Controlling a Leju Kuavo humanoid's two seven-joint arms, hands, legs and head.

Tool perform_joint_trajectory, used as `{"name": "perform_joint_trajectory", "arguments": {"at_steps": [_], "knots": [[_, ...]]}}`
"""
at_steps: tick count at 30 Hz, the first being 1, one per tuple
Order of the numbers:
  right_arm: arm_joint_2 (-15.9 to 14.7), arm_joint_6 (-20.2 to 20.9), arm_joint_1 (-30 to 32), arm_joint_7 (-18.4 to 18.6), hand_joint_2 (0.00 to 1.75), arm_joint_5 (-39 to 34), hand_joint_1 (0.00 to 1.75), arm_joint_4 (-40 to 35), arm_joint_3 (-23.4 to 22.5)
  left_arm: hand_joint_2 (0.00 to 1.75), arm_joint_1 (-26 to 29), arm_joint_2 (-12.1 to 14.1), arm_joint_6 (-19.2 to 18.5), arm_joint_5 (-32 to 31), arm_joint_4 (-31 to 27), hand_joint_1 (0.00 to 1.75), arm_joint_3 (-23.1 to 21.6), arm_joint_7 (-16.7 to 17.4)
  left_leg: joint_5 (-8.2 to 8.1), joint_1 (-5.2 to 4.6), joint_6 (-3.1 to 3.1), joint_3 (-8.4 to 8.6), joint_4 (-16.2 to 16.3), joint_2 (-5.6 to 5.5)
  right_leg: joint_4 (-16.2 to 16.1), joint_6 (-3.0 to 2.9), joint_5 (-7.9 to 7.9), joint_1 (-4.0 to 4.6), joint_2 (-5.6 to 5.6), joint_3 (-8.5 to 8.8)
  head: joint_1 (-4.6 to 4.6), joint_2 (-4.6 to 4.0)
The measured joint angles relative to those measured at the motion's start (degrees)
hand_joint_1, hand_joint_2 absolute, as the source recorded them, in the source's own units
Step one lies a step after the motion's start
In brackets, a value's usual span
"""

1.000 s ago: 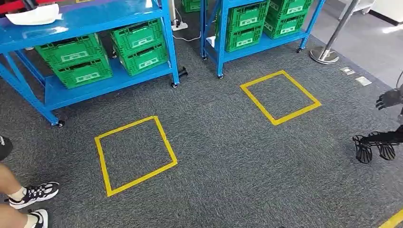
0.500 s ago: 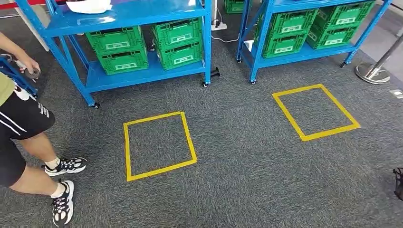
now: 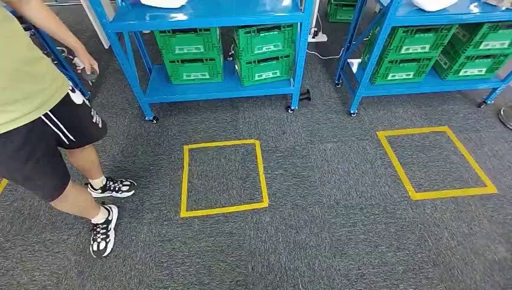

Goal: Take the parts from the cabinet and place them on the table.

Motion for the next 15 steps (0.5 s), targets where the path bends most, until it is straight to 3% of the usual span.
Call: {"name": "perform_joint_trajectory", "arguments": {"at_steps": [1, 2, 3, 4, 6, 7, 8, 10, 11, 12, 13, 14, 15], "knots": [[0.0, 0.0, -0.1, 0.0, 0.0, 0.1, 0.0, 0.0, 0.0, 1.75, 0.0, 0.0, 0.0, 0.0, 0.0, 0.0, 0.0, 0.0, 0.37, 0.25, 0.5, 0.26, -0.6, -0.76, 0.0, 0.48, -0.22, -0.03, -0.4, 0.27, -0.04, 0.0], [0.0, 0.0, -0.1, 0.0, 0.0, 0.2, 0.0, 0.0, 0.0, 1.75, 0.0, -0.2, 0.0, 0.0, 0.0, 0.0, 0.0, 0.0, 0.75, 0.59, 0.7, 0.63, -0.9, -1.37, 0.9, 1.03, -0.91, -0.35, 2.59, 0.19, 0.2, 0.0], [0.0, 0.0, 0.0, -0.1, 0.0, 0.2, 0.0, 0.0, -0.1, 1.75, -0.1, -0.1, 0.0, 0.0, 0.0, 0.0, 0.0, 0.1, 0.94, 0.74, 1.07, 0.49, -1.0, -1.92, 3.6, 1.19, -3.02, -0.39, 5.23, -1.03, 0.42, 0.0], [0.0, 0.0, 0.1, 0.0, 0.0, 0.3, 0.0, 0.0, -0.2, 1.75, -0.2, -0.1, 0.0, 0.0, 0.0, 0.0, 0.0, 0.1, 1.1, 0.74, 1.32, 0.28, -1.0, -2.66, 8.0, 1.31, -5.58, -0.46, 6.49, -3.1, 0.59, 0.0], [-0.1, 0.0, 0.5, 0.1, 0.0, 0.3, 0.0, 0.0, -0.4, 1.75, -0.4, -0.1, 0.0, 0.0, 0.0, 0.0, 0.0, 0.1, 1.22, 0.73, 1.46, -0.02, -0.9, -4.25, 16.5, 1.49, -9.02, -0.45, 7.14, -7.29, 0.65, 0.0], [-0.1, 0.0, 0.7, 0.1, 0.0, 0.3, 0.0, 0.0, -0.4, 1.75, -0.3, -0.1, 0.0, 0.0, 0.0, 0.0, 0.0, 0.1, 1.25, 0.73, 1.41, -0.13, -0.8, -4.98, 18.2, 1.53, -8.94, -0.49, 7.18, -8.37, 0.7, 0.0], [-0.1, 0.0, 0.7, 0.0, 0.0, 0.4, 0.0, 0.0, -0.5, 1.75, -0.2, -0.1, 0.0, 0.0, 0.0, 0.0, 0.0, 0.1, 1.28, 0.78, 1.35, -0.14, -0.7, -5.7, 16.8, 1.53, -7.08, -0.61, 7.19, -7.95, 0.74, 0.0], [-0.2, -0.5, 0.7, -0.5, 0.0, 0.7, 0.0, 0.0, -0.8, 1.75, -0.1, -0.3, 0.0, 0.0, 0.0, 0.0, 0.0, 0.1, 1.27, 0.87, 1.05, -0.15, -0.3, -6.94, 7.7, 1.49, -1.49, -0.87, 7.63, -3.83, 0.74, 0.0], [-0.2, -0.9, 0.6, -0.6, 0.0, 0.8, 0.0, 0.0, -0.8, 1.75, -0.1, -0.4, 0.0, 0.0, 0.0, 0.0, 0.0, 0.1, 1.19, 0.89, 0.83, -0.28, -0.1, -7.24, 2.8, 1.43, 0.59, -0.98, 8.27, -1.47, 0.85, 0.0], [-0.2, -1.0, 0.4, -0.7, 0.0, 0.8, 0.0, 0.0, -0.9, 1.75, -0.1, -0.4, 0.0, 0.0, 0.0, 0.0, 0.0, 0.0, 0.93, 0.47, 0.26, -0.54, 0.5, -7.72, 0.6, 1.12, -0.29, -0.69, 8.77, -0.93, 1.11, 0.0], [-0.2, -1.1, 0.1, -0.8, 0.0, 0.8, 0.0, 0.0, -0.9, 1.75, -0.1, -0.4, 0.0, 0.1, 0.0, 0.0, 0.0, 0.0, 0.95, 0.53, -0.1, -0.68, 0.5, -7.88, 0.8, 0.63, -0.02, -0.74, 8.73, -1.19, 0.98, 0.0], [-0.1, -1.2, 0.0, -0.9, 0.0, 0.9, 0.0, 0.0, -0.9, 1.75, 0.0, -0.3, 0.0, 0.1, 0.0, 0.0, 0.0, 0.0, 0.38, 0.37, 0.23, -0.82, 0.5, -7.84, 0.6, 0.69, 0.07, -0.88, 8.64, -1.21, 0.87, 0.0], [-0.1, -1.2, 0.0, -0.9, 0.0, 0.9, 0.0, 0.0, -0.9, 1.75, 0.0, -0.3, 0.0, 0.1, 0.0, 0.0, 0.0, 0.0, 0.45, 0.45, 1.08, -0.76, 0.4, -7.81, 0.6, 0.57, 0.04, -0.76, 8.62, -1.21, 0.81, 0.0]]}}
